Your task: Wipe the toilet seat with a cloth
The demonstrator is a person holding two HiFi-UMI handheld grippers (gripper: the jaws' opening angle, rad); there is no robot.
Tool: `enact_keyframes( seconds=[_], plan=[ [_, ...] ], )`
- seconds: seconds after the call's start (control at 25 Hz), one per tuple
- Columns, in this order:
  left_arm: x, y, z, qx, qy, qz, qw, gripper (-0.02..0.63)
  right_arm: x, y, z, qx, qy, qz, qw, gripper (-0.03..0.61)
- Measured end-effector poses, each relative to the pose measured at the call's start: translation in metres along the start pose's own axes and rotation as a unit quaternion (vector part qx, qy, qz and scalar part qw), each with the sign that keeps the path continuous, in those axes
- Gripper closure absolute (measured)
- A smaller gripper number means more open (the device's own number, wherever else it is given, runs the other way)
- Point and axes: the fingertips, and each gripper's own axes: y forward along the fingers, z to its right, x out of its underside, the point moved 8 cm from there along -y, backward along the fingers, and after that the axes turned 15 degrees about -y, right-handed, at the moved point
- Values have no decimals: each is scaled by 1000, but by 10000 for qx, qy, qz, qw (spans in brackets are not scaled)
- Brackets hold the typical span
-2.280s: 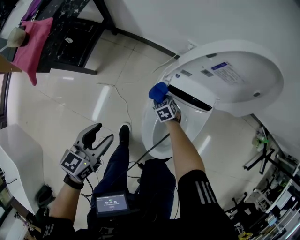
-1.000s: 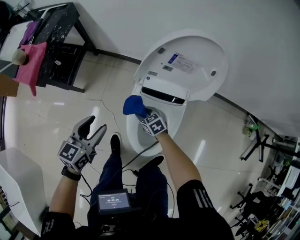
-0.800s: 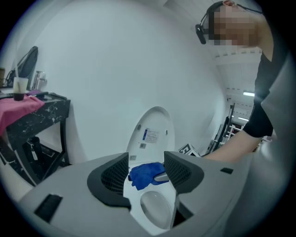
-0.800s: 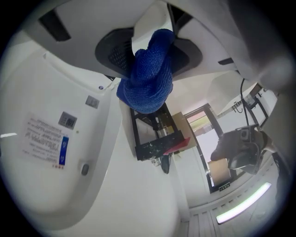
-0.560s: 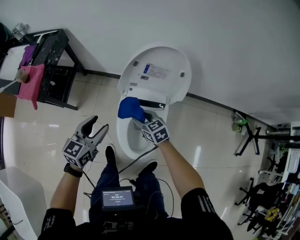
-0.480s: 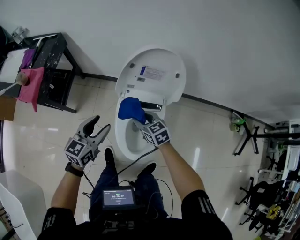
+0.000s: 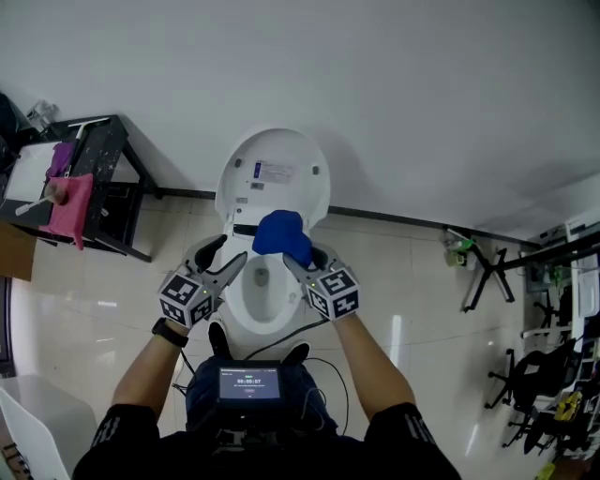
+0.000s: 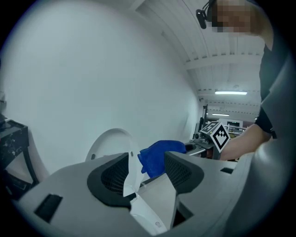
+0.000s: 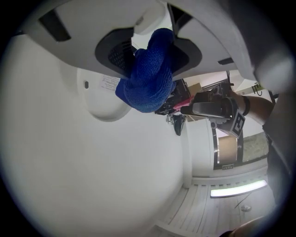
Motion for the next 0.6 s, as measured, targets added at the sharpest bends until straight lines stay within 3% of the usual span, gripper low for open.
enact_keyframes(
  seconds=[0.24,0.6],
  plan=[
    [-20,15,39,340,174,57,9993,380,-19,-65,6,428,99,385,9983,391],
    [-26,11,77,515,247,70,9983,380,-41,-131,7,930,-12,858,9920,399]
  ],
)
